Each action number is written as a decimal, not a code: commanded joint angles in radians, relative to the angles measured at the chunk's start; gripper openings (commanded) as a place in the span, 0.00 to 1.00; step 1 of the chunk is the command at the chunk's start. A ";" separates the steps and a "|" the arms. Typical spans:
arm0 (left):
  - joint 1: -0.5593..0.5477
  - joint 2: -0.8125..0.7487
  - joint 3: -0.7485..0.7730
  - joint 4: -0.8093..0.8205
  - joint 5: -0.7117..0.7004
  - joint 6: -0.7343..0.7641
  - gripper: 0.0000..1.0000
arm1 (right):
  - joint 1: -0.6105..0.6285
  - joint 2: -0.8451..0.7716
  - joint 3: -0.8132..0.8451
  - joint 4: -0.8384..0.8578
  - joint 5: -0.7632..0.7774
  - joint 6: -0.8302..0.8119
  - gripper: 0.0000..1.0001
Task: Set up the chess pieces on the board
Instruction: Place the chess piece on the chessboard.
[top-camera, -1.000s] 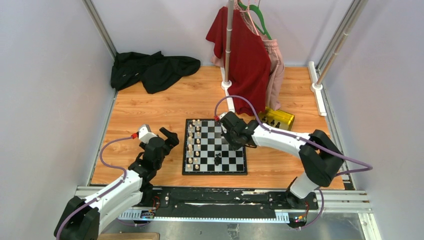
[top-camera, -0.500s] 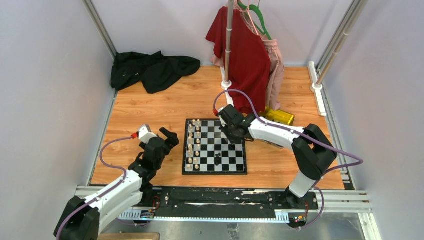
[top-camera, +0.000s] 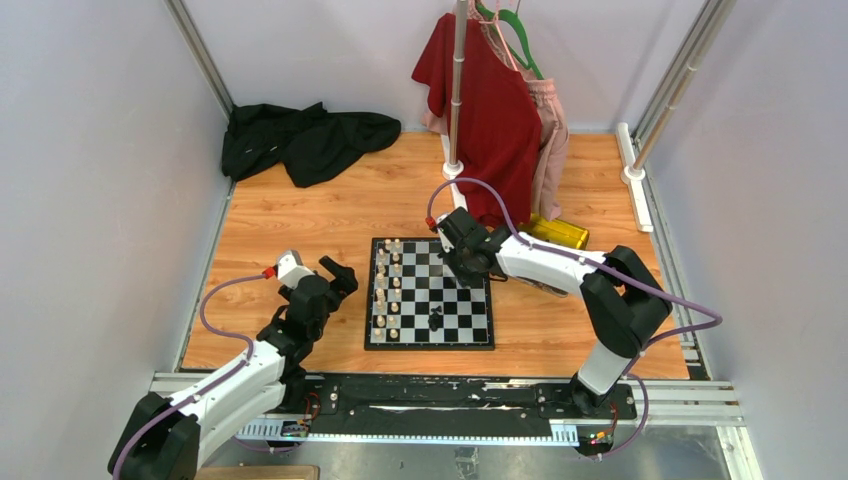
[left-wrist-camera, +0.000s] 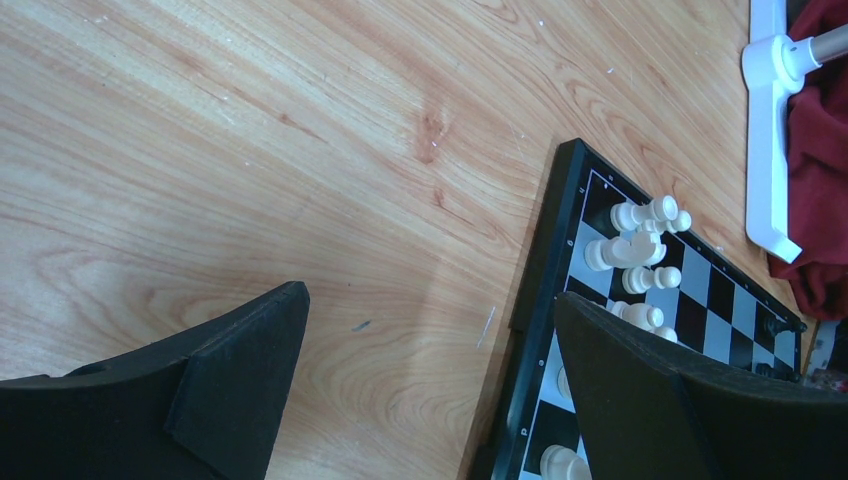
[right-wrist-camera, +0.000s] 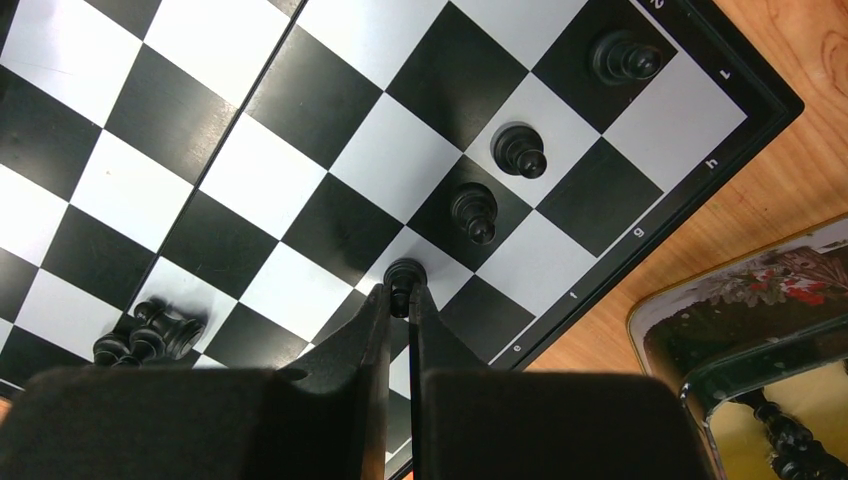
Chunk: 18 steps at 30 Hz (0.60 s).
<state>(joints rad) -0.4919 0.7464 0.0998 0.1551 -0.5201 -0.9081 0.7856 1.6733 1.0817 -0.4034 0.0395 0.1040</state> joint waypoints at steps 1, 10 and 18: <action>0.007 0.005 -0.010 0.015 -0.022 0.013 1.00 | -0.013 0.009 0.006 -0.003 -0.013 -0.006 0.11; 0.007 0.006 -0.009 0.015 -0.021 0.011 1.00 | -0.013 -0.022 0.020 -0.012 0.001 -0.017 0.31; 0.007 0.007 -0.008 0.015 -0.021 0.011 1.00 | -0.005 -0.089 0.038 -0.043 0.023 -0.030 0.32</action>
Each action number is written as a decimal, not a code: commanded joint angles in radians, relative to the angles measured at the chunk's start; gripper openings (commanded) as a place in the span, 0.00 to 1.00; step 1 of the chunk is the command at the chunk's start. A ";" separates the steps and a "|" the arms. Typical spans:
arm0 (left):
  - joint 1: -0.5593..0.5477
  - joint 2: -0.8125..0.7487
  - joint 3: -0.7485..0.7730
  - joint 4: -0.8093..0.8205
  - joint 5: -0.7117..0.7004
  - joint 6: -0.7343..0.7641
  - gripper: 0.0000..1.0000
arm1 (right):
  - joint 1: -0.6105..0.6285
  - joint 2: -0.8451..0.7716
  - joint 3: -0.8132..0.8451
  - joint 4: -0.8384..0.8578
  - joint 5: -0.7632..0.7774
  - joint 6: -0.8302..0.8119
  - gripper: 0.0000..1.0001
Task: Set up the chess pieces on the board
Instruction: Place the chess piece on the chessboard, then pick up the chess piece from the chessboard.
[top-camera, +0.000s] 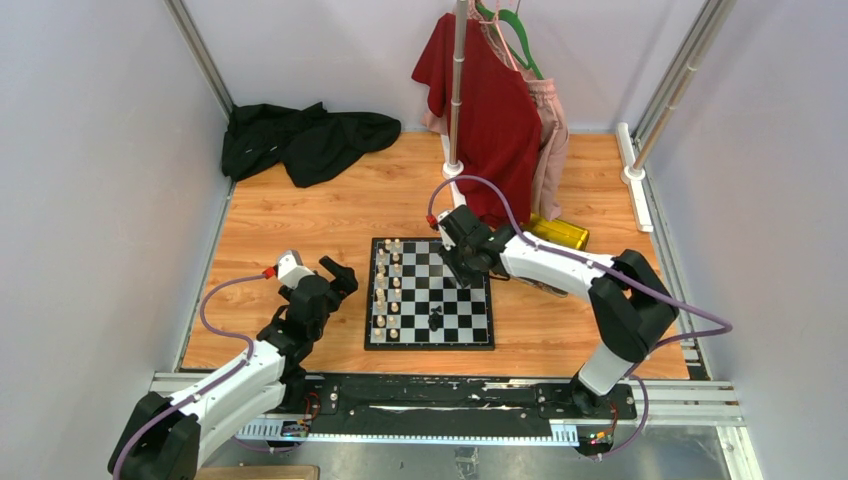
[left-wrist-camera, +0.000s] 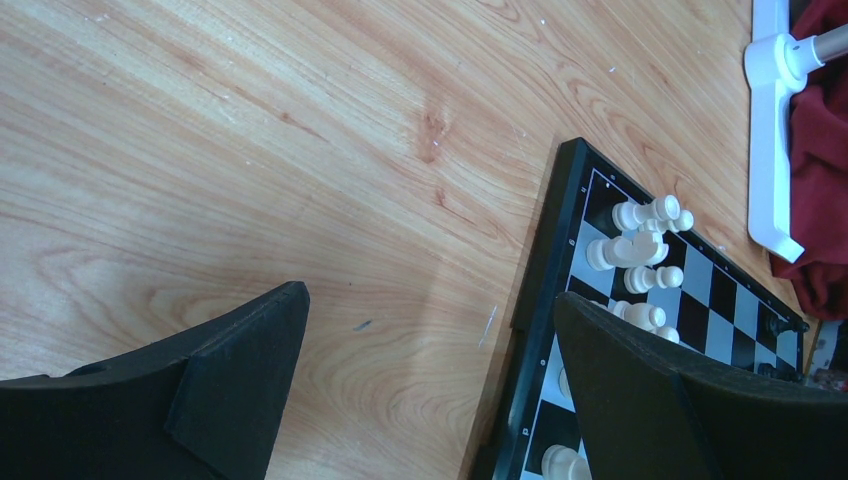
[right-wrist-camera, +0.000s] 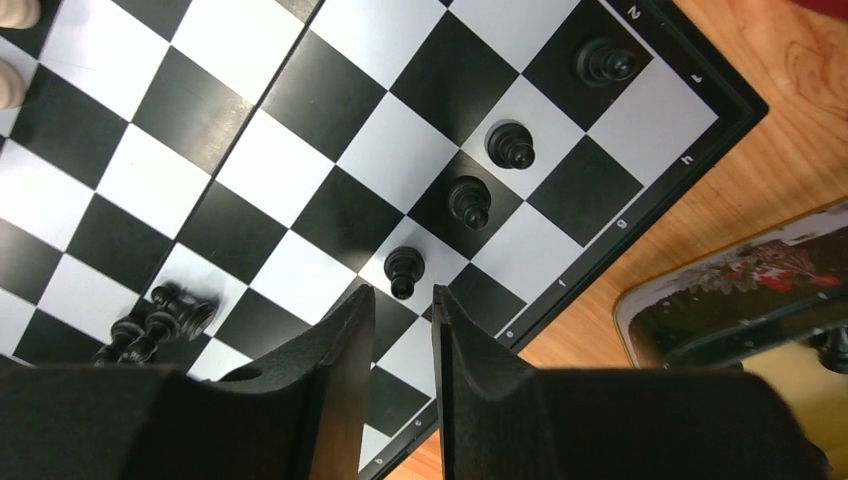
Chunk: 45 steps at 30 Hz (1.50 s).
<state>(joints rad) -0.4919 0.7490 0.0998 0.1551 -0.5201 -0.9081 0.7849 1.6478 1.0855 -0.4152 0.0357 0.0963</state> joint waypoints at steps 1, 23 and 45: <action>0.007 0.004 -0.009 0.015 -0.021 0.011 1.00 | -0.001 -0.073 0.036 -0.037 0.032 -0.024 0.32; 0.007 0.002 -0.002 0.013 -0.016 0.015 1.00 | 0.272 -0.202 -0.024 -0.096 0.122 0.062 0.33; 0.007 -0.018 -0.012 0.009 -0.008 0.014 1.00 | 0.446 -0.116 -0.066 -0.020 0.144 0.194 0.31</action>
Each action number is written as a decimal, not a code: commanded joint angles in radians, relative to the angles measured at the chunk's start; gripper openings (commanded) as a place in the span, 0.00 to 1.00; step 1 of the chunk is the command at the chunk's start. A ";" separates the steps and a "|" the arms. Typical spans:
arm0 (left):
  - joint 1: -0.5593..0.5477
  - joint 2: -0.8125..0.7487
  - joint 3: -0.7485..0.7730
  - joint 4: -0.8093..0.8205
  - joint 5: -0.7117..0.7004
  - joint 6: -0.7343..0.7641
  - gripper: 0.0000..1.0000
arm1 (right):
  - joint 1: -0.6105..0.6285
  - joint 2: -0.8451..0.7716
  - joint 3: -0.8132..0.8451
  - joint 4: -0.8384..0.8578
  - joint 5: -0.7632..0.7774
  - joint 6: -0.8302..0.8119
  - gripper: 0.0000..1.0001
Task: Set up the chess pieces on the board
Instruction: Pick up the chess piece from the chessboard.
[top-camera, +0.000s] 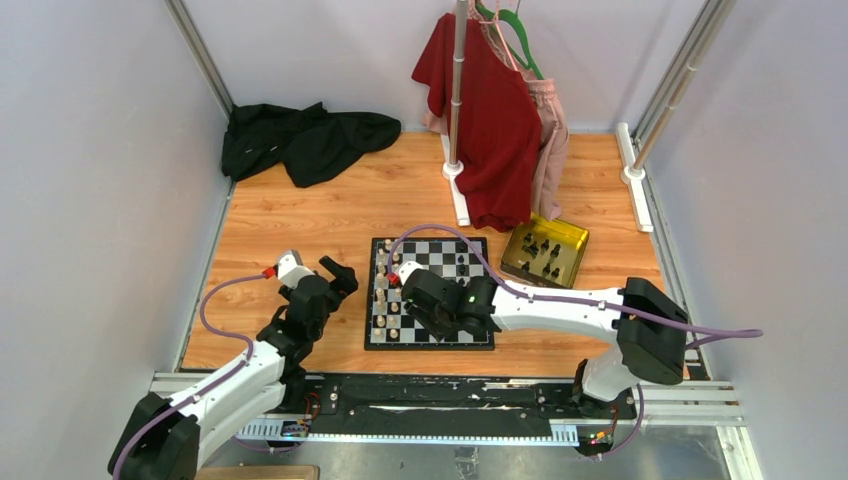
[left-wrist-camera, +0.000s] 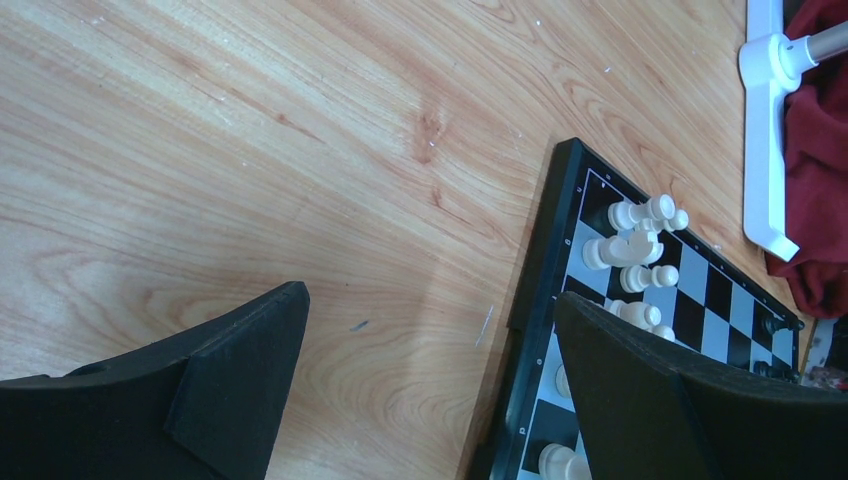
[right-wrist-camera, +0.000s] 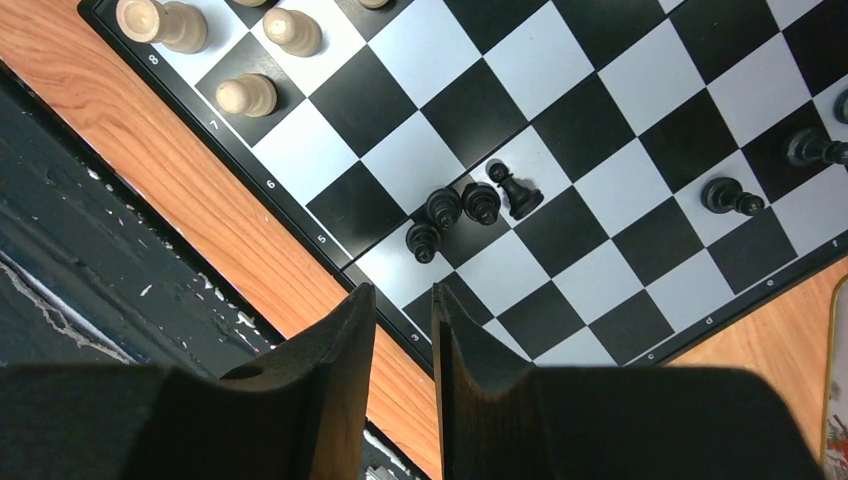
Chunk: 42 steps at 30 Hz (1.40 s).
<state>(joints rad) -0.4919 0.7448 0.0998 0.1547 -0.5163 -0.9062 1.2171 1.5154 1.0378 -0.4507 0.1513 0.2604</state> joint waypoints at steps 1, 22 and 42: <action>0.007 -0.015 -0.014 0.009 -0.013 0.012 1.00 | 0.013 0.019 -0.021 0.019 0.030 0.032 0.31; 0.007 -0.028 -0.030 0.006 -0.014 0.007 1.00 | -0.011 0.070 -0.053 0.088 0.027 0.023 0.30; 0.007 -0.016 -0.031 0.007 -0.021 0.005 1.00 | -0.042 0.089 -0.060 0.123 -0.008 0.011 0.27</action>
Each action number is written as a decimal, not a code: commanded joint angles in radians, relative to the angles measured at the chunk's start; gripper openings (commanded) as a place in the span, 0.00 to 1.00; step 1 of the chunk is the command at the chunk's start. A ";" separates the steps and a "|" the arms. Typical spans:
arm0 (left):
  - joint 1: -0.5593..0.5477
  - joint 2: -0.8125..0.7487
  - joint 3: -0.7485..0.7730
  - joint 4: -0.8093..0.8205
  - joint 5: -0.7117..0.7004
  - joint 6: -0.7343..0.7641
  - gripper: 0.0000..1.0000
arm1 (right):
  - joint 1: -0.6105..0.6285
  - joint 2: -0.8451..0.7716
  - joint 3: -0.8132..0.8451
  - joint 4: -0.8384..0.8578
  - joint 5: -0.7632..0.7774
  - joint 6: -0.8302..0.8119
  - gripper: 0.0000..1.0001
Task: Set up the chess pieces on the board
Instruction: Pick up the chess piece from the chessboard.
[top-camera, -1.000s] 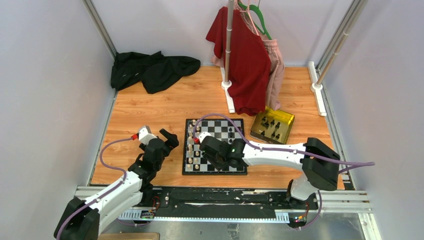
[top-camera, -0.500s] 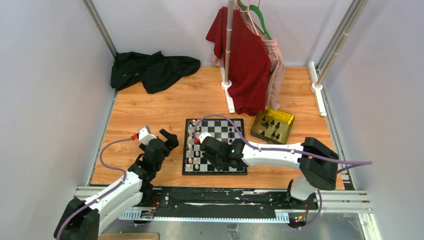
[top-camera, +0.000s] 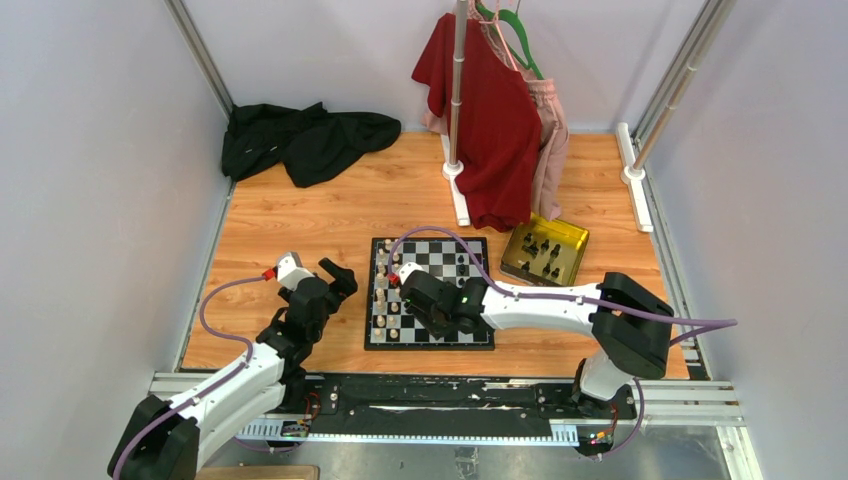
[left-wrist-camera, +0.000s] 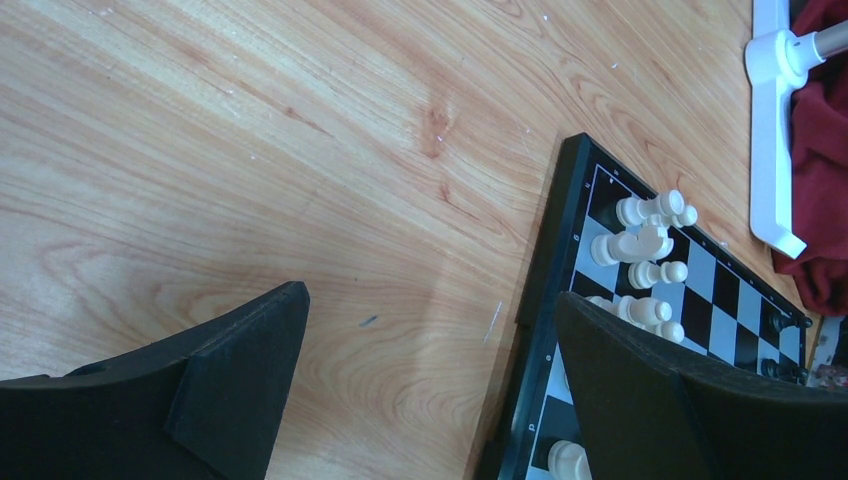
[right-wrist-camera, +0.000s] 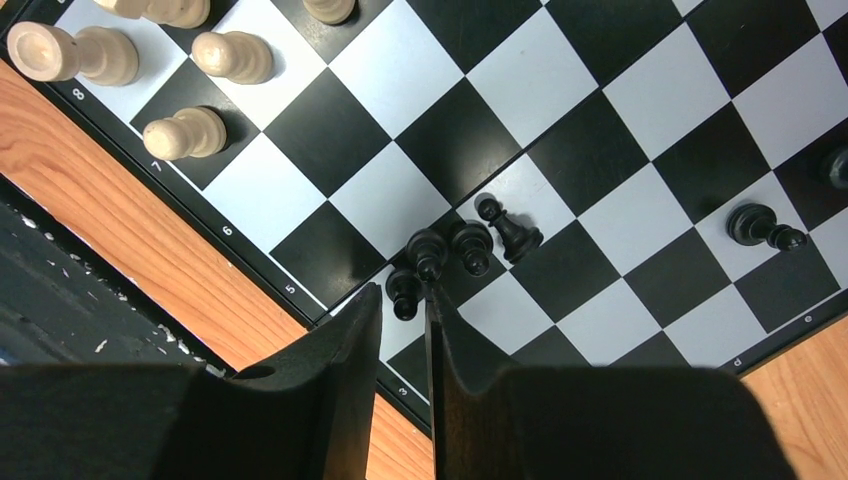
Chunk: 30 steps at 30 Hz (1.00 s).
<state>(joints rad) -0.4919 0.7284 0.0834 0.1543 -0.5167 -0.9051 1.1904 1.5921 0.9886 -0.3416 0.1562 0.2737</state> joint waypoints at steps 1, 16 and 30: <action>0.007 0.001 -0.015 0.007 -0.021 0.005 1.00 | -0.017 0.014 -0.011 0.016 -0.014 -0.002 0.26; 0.007 -0.009 -0.017 0.006 -0.016 0.006 1.00 | -0.022 -0.005 -0.019 0.001 -0.018 0.007 0.05; 0.007 -0.007 -0.011 0.007 -0.016 0.006 1.00 | -0.022 -0.114 -0.012 -0.088 0.037 0.015 0.00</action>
<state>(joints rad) -0.4919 0.7273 0.0814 0.1543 -0.5167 -0.9051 1.1778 1.5280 0.9821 -0.3779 0.1516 0.2745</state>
